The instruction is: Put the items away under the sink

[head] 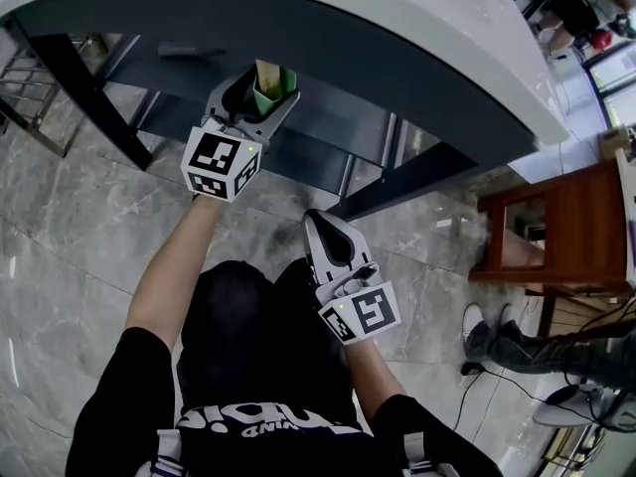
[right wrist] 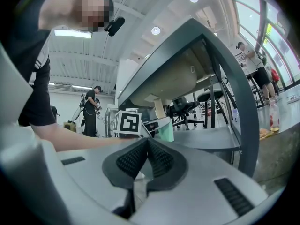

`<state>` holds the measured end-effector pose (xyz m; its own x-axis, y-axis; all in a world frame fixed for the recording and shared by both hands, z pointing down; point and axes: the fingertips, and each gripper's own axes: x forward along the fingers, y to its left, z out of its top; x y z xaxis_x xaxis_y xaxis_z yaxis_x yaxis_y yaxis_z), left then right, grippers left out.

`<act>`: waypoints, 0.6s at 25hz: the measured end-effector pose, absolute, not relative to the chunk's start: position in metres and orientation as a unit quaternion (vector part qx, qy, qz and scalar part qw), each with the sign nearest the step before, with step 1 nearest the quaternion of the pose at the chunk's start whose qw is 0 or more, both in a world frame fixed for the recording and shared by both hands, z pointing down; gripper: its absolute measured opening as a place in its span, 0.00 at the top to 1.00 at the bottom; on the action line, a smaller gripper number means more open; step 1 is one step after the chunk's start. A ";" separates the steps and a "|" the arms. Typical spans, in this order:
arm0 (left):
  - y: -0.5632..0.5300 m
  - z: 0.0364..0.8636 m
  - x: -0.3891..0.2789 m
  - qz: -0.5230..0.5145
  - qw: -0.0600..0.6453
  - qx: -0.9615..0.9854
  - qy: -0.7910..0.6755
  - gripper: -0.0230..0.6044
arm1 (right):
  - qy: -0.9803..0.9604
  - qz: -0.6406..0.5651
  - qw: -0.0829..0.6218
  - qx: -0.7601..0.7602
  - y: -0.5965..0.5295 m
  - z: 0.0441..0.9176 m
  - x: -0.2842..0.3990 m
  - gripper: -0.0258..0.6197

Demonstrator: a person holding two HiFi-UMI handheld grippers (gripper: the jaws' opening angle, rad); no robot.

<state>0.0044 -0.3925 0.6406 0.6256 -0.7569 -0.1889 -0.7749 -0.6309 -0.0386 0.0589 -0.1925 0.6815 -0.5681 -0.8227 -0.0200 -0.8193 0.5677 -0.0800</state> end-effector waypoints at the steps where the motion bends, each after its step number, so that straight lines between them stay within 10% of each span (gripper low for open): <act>1: -0.393 0.641 0.005 0.077 0.058 -0.899 0.427 0.45 | 0.885 -0.031 0.028 -0.465 -0.193 0.682 0.060 0.93; 15: -0.407 0.646 0.002 0.077 0.038 -0.890 0.449 0.45 | 0.883 -0.031 0.035 -0.468 -0.190 0.680 0.064 0.93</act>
